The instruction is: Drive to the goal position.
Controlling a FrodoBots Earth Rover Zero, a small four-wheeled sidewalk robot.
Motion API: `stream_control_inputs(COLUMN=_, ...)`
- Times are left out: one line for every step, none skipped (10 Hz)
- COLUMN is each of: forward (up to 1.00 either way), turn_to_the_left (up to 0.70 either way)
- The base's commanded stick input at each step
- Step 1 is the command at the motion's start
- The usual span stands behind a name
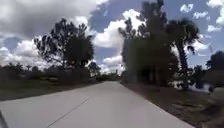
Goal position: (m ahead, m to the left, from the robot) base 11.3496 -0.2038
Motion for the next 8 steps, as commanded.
stream_control_inputs(forward=0.85, turn_to_the_left=0.0)
stream_control_inputs(forward=0.85, turn_to_the_left=0.0)
stream_control_inputs(forward=0.85, turn_to_the_left=0.0)
stream_control_inputs(forward=0.85, turn_to_the_left=0.0)
stream_control_inputs(forward=0.85, turn_to_the_left=0.0)
stream_control_inputs(forward=0.85, turn_to_the_left=0.0)
stream_control_inputs(forward=0.85, turn_to_the_left=0.0)
stream_control_inputs(forward=0.85, turn_to_the_left=0.0)
